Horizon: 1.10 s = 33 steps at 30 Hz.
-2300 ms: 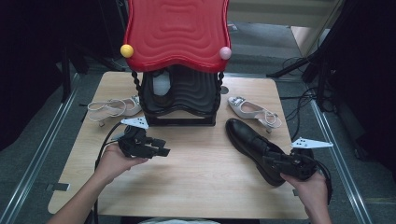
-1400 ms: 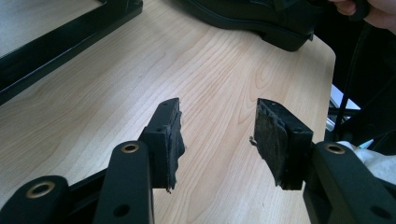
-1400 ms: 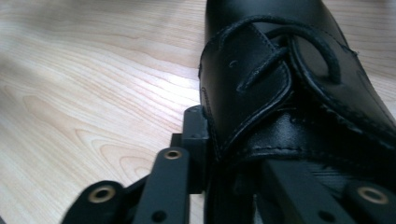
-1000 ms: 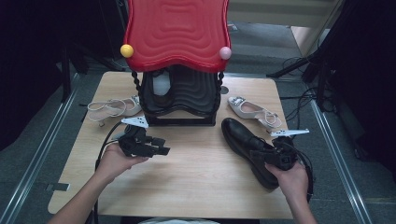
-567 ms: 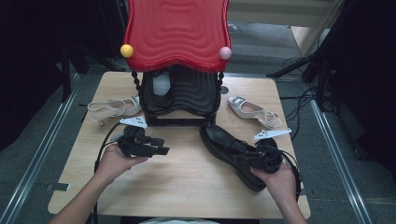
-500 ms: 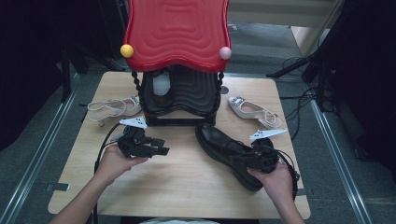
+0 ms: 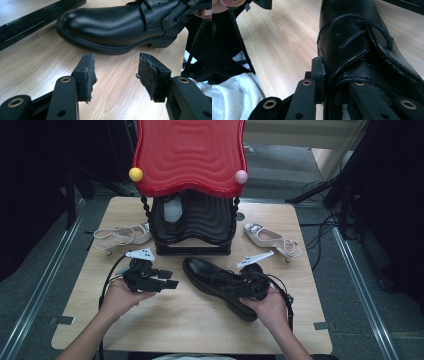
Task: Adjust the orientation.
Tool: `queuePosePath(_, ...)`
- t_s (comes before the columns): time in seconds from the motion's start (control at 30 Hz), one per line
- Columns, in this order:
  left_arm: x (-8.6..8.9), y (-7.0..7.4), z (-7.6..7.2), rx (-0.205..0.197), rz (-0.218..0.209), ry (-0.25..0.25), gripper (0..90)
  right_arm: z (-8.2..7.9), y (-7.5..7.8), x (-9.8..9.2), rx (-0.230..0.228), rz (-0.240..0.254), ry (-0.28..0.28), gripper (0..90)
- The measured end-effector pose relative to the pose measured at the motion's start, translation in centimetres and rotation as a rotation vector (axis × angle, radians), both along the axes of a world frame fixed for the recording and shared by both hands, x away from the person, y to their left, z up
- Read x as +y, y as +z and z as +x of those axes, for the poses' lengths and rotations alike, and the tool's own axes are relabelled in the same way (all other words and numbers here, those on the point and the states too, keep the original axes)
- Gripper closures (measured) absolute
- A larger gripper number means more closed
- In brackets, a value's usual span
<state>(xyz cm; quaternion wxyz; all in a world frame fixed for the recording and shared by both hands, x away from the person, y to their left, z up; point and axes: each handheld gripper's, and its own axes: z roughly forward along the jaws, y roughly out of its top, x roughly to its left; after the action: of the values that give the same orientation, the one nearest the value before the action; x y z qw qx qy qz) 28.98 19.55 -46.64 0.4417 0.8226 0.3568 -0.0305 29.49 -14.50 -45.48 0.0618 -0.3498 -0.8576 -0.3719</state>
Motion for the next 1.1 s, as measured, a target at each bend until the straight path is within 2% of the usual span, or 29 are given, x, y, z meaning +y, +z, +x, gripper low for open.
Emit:
queuePosePath(0.03,0.1,-0.1,0.0,0.001,-0.006,0.001,46.5,0.4,-0.2,0.9,0.002,-0.003,0.016,82.5)
queuePosePath(0.2,0.2,-0.3,-0.1,0.018,-0.029,0.026,43.9,1.2,-0.4,2.6,0.001,-0.018,0.025,82.4)
queuePosePath(0.27,0.2,-0.4,0.0,0.025,-0.037,0.021,42.6,1.5,-0.6,3.2,-0.008,-0.017,0.026,81.9)
queuePosePath(0.37,0.0,-0.5,-0.1,0.013,-0.021,0.006,41.9,1.8,-1.3,4.0,-0.011,-0.026,0.019,81.0)
queuePosePath(0.43,-0.1,-0.6,-0.2,0.003,-0.018,0.004,41.4,1.9,-1.6,4.2,0.004,-0.02,0.025,81.4)
queuePosePath(0.5,-0.3,-0.8,-0.2,-0.017,-0.017,-0.003,41.1,1.5,-1.7,4.5,-0.022,-0.037,0.031,80.2)
queuePosePath(0.53,-0.3,-0.8,-0.3,-0.022,-0.016,-0.007,41.0,1.4,-1.8,4.5,-0.021,-0.037,0.032,79.1)
queuePosePath(0.6,-0.5,-0.9,-0.4,-0.027,-0.016,-0.02,39.7,1.4,-2.1,4.2,0.024,0.009,0.03,70.7)
queuePosePath(0.67,-0.6,-1.0,-0.5,-0.04,-0.01,-0.026,41.3,1.3,-2.0,3.9,0.021,0.018,0.037,68.1)
queuePosePath(0.73,-0.7,-1.0,-0.7,-0.056,-0.005,-0.025,44.3,1.2,-1.8,3.5,0.015,0.034,0.048,65.6)
queuePosePath(0.83,-0.6,-1.1,-0.7,-0.056,-0.009,-0.013,51.9,1.1,-1.5,3.0,0.016,0.047,0.049,64.1)
queuePosePath(0.87,-0.5,-1.0,-0.7,-0.037,-0.014,-0.006,60.2,0.9,-1.0,2.1,0.01,0.066,0.045,63.9)
queuePosePath(0.9,-0.5,-1.0,-0.7,-0.012,-0.014,0.0,60.2,0.9,-1.0,2.1,0.01,0.066,0.045,63.9)
queuePosePath(0.93,-0.6,-0.8,-0.7,-0.013,0.006,0.03,68.2,0.7,-0.6,1.3,0.001,0.074,0.04,64.5)
queuePosePath(0.97,-0.5,-0.7,-0.9,-0.034,0.009,0.041,72.0,0.6,-0.3,0.9,-0.01,0.078,0.036,65.7)
queuePosePath(1.0,-0.3,-0.6,-0.9,-0.032,-0.038,0.036,74.9,0.5,0.0,0.4,-0.013,0.082,0.033,66.5)
queuePosePath(1.03,-0.2,-0.5,-0.8,-0.024,-0.047,0.046,77.9,0.4,0.2,0.0,-0.025,0.084,0.03,69.2)
queuePosePath(1.1,-0.2,-0.6,-0.8,-0.03,-0.038,0.049,85.0,0.5,0.6,-1.0,-0.055,0.094,0.021,76.1)
